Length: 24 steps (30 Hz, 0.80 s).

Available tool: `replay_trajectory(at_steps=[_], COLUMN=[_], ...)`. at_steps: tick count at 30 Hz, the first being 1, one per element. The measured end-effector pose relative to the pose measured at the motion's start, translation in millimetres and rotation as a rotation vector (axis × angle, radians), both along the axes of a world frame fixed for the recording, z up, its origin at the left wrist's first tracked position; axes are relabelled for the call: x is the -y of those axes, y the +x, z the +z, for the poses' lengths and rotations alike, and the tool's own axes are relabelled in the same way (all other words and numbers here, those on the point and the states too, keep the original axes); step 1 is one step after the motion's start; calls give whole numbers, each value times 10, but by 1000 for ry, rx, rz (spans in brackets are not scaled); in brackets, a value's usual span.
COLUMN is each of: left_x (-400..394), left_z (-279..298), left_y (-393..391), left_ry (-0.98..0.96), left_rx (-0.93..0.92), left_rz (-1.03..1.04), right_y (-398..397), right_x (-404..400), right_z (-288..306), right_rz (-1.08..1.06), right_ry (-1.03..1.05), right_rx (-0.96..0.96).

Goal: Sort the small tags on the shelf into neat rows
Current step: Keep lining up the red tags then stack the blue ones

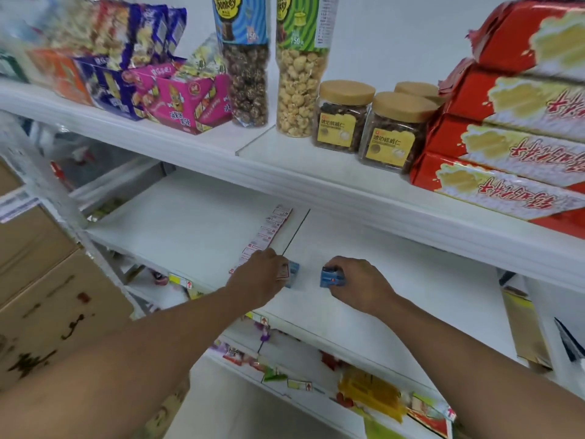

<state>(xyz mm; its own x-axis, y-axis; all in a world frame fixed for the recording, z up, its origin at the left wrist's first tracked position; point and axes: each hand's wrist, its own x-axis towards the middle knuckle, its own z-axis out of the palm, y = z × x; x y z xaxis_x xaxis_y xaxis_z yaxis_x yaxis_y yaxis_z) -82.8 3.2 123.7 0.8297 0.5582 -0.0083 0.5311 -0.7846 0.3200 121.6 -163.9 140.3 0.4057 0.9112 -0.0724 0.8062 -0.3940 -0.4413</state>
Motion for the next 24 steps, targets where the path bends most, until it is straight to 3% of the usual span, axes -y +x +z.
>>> replay_trajectory(at_steps=[15, 24], left_x=[1403, 1489], left_z=[185, 162], left_y=[-1153, -1785], left_ry=[60, 31], left_rx=[-151, -142], left_rz=[279, 389], right_y=[-668, -1194], right_x=[542, 412], right_z=[-154, -125], right_rz=[263, 362], right_ry=[-22, -51], right_rx=[-98, -58])
